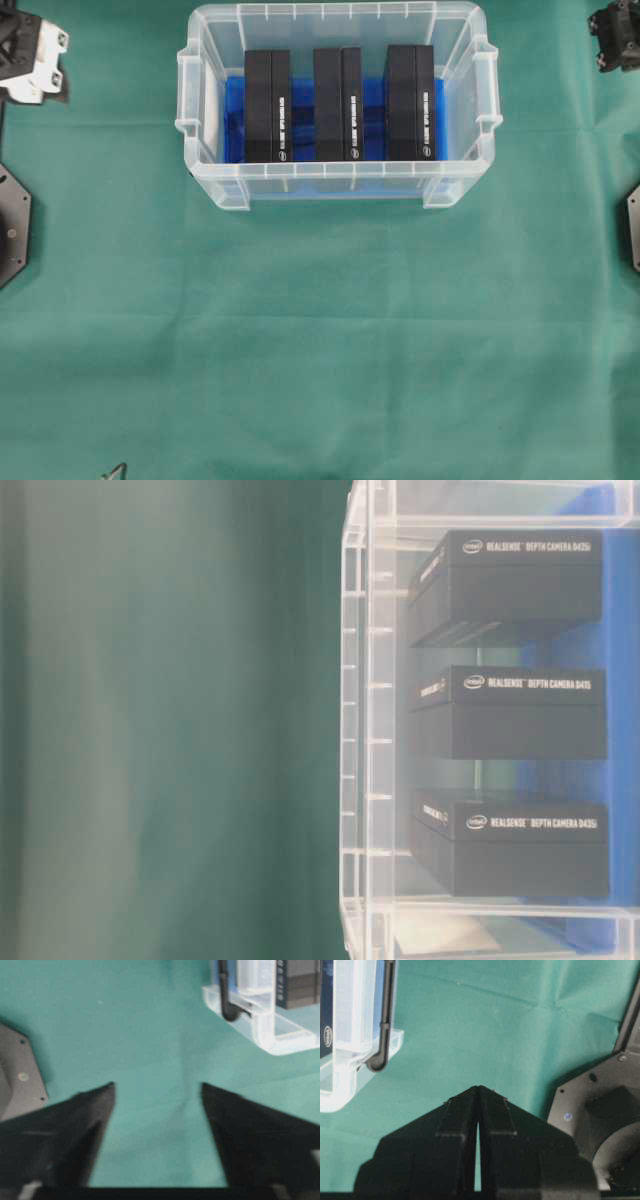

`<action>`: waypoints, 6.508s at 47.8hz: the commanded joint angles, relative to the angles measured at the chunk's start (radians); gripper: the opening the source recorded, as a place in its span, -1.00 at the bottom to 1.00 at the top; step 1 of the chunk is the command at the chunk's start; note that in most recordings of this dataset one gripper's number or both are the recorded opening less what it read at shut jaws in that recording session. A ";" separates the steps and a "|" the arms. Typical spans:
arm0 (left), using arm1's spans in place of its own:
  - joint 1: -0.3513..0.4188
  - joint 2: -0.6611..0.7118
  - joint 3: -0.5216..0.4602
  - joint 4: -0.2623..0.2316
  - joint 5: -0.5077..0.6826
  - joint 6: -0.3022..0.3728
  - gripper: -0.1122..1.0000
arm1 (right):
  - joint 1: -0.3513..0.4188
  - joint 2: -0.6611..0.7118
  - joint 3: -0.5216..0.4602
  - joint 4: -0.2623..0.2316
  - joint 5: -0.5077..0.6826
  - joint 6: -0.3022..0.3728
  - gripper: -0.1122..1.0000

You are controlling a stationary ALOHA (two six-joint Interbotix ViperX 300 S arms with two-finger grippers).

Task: Take the box out of the case with both arms.
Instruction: 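Raise both arms and move grippers over the bin, then open both grippers above the left and right black boxes, then lower both grippers and close on the outer black boxes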

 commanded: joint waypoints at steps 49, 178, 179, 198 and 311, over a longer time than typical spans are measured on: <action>-0.005 0.014 -0.014 -0.003 -0.005 -0.048 0.74 | 0.002 0.029 0.003 0.003 -0.087 0.049 0.93; -0.037 0.730 -0.617 0.006 0.032 -0.041 0.70 | 0.098 0.571 -0.471 0.020 -0.172 0.044 0.92; -0.037 0.729 -0.617 0.006 0.032 -0.041 0.70 | 0.098 0.571 -0.471 0.020 -0.172 0.044 0.92; -0.037 0.729 -0.617 0.008 0.021 -0.040 0.70 | 0.098 0.571 -0.471 0.021 -0.163 0.044 0.92; -0.026 0.730 -0.407 0.026 -0.201 -0.048 0.70 | 0.098 0.620 -0.337 0.031 -0.275 0.106 0.92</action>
